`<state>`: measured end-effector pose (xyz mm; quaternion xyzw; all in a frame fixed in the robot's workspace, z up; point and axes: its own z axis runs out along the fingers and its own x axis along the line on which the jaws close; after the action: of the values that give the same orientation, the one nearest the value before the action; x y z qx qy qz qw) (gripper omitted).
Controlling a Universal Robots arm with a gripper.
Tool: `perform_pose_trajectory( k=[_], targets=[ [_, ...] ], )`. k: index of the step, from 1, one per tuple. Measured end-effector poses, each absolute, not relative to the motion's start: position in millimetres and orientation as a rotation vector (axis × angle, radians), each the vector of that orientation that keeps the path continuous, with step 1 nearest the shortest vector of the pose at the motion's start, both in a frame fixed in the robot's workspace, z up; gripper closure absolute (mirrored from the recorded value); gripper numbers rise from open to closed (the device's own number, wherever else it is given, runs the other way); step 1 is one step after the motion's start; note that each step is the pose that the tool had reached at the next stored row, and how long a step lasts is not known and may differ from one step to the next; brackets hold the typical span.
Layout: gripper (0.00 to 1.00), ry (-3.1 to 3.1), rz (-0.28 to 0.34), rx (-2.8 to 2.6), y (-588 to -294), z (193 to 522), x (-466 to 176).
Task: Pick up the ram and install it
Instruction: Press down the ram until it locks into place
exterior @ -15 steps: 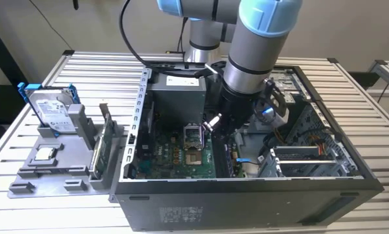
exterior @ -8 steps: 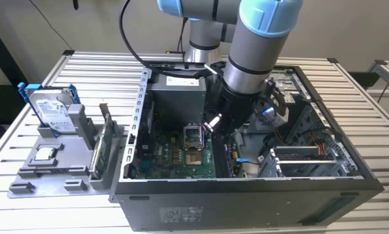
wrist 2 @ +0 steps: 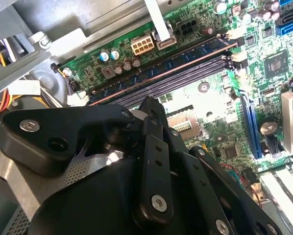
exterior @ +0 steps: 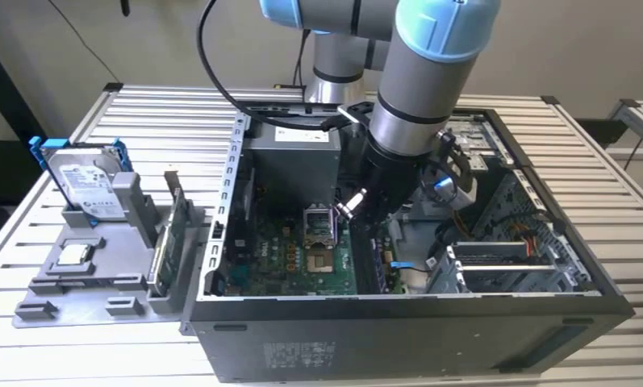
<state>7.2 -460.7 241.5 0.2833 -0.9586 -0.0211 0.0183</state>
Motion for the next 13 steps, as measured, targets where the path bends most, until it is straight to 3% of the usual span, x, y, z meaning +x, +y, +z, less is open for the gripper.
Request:
perform_pose_trajectory(
  k=[13],
  targets=[
    [0.89,-2.966,-0.067,0.917,-460.7,241.1,7.1]
  ],
)
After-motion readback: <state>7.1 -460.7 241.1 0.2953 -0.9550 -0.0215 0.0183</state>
